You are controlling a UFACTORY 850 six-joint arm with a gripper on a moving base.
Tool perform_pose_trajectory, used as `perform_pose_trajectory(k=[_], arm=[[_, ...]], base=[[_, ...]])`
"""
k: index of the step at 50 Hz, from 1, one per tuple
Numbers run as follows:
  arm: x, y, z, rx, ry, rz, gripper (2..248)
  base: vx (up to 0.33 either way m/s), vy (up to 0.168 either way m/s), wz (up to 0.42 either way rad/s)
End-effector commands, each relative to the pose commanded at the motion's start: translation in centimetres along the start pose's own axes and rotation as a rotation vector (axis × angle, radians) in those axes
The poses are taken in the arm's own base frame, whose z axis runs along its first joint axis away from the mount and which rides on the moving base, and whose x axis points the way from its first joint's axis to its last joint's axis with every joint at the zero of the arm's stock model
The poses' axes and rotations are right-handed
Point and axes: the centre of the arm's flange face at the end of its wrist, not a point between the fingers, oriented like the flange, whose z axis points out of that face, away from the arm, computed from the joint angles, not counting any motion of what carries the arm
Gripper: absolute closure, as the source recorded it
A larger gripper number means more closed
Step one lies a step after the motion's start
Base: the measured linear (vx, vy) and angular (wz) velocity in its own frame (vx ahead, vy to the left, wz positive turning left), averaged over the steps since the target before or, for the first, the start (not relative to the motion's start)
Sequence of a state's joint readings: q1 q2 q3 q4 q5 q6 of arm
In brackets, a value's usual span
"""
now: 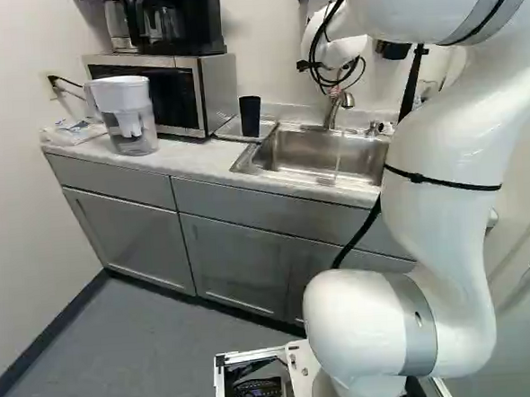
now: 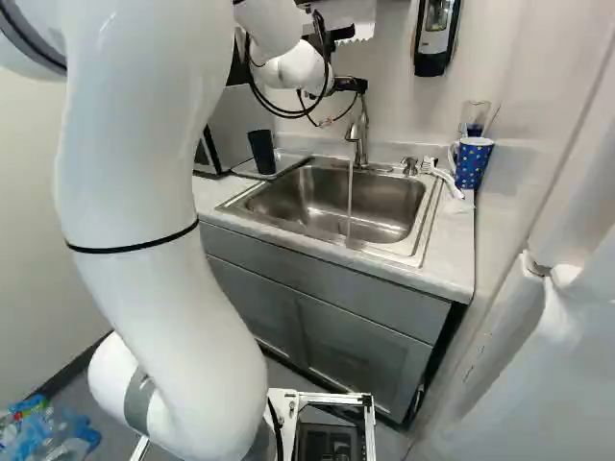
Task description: Rinse the cup and place it in the tray
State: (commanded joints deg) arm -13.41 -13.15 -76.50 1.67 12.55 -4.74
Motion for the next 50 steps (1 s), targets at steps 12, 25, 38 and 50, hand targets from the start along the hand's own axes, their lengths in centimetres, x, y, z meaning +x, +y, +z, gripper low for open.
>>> perform_pose_trajectory(k=[12, 25, 38, 50], arm=[[-0.3, -0.1, -0.9, 0.002, -0.022, 0.0, 3], [-0.7, -0.1, -1.9, 0.005, -0.047, 0.0, 3], [-1.1, -0.2, -3.0, 0.007, -0.072, 0.0, 3], [-1.5, -0.2, -3.8, 0.01, -0.095, -0.001, 3]], base=[[0.0, 0.0, 0.0], [0.0, 0.0, 0.0], [0.0, 0.0, 0.0], [0.0, 0.0, 0.0]])
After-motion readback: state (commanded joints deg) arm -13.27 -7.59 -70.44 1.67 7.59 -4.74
